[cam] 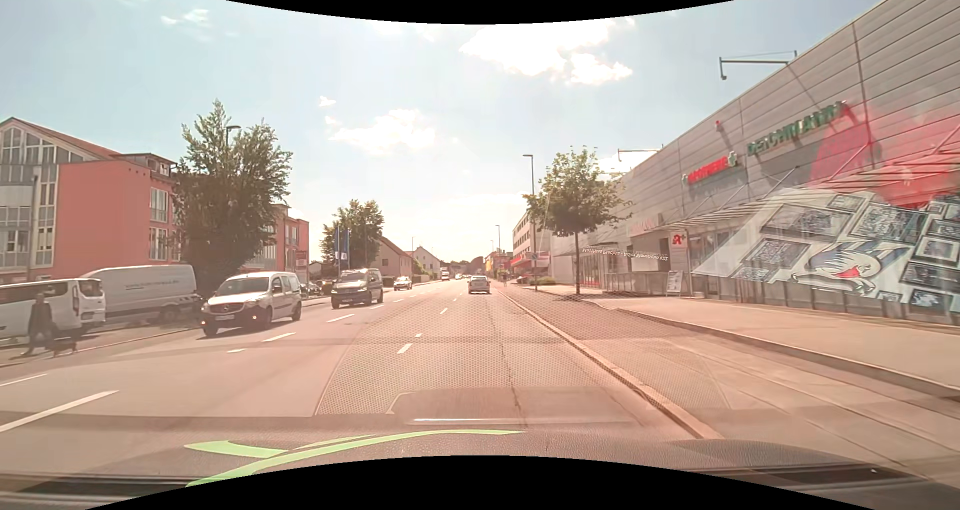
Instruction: Follow the waypoints while adhering to traffic rules and regulations
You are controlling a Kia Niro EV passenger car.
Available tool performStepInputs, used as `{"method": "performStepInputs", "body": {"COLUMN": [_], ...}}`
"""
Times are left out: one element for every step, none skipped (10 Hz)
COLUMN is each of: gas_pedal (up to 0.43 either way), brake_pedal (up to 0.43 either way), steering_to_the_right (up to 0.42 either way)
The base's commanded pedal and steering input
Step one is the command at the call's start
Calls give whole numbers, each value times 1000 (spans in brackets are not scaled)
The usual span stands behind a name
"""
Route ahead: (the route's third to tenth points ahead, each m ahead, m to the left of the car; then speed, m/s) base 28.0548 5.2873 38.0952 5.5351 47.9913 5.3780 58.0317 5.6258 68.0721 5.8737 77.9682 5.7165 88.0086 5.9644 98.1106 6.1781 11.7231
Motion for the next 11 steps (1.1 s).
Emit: {"method": "performStepInputs", "body": {"gas_pedal": [98, 98, 98, 98, 98, 98, 98, 98, 98, 98, 98], "brake_pedal": [0, 0, 0, 0, 0, 0, 0, 0, 0, 0, 0], "steering_to_the_right": [-5, -5, -5, -4, -5, -5, -4, -5, -5, -5, -4]}}
